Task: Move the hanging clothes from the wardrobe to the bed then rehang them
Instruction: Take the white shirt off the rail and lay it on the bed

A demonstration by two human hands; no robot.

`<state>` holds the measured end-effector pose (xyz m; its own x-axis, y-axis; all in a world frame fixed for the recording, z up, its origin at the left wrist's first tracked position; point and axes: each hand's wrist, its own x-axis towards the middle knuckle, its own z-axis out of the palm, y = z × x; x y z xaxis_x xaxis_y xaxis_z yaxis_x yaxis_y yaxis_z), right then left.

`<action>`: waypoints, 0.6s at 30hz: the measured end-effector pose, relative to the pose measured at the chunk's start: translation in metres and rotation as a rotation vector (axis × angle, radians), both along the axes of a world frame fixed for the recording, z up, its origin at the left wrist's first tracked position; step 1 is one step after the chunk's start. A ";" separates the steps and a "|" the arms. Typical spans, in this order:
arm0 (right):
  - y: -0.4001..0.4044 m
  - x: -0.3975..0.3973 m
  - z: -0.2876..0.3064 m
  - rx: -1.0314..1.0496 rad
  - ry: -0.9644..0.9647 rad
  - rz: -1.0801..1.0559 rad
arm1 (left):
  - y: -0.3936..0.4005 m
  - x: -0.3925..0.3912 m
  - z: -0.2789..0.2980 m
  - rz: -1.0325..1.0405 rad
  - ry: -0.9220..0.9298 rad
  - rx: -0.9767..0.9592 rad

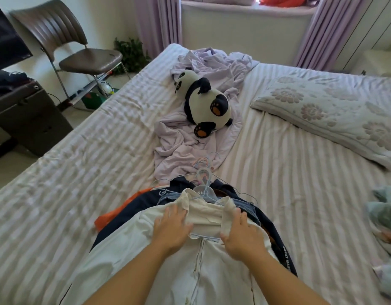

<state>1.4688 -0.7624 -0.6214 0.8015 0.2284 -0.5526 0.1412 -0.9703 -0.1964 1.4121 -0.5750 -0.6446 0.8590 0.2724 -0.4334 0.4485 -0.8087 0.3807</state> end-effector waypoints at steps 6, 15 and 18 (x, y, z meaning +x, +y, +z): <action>0.019 -0.026 0.098 0.159 -0.023 0.077 | 0.016 -0.027 0.114 0.052 -0.087 -0.094; 0.064 -0.085 0.277 0.263 -0.235 0.230 | 0.051 -0.101 0.303 0.020 -0.190 -0.011; 0.069 -0.113 0.343 0.292 -0.277 0.294 | 0.067 -0.130 0.371 -0.003 -0.223 0.068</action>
<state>1.3555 -0.6934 -0.2787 0.7876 0.5802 -0.2075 0.4855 -0.7917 -0.3707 1.2824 -0.5085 -0.2736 0.9325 0.2916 -0.2130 0.3565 -0.8372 0.4147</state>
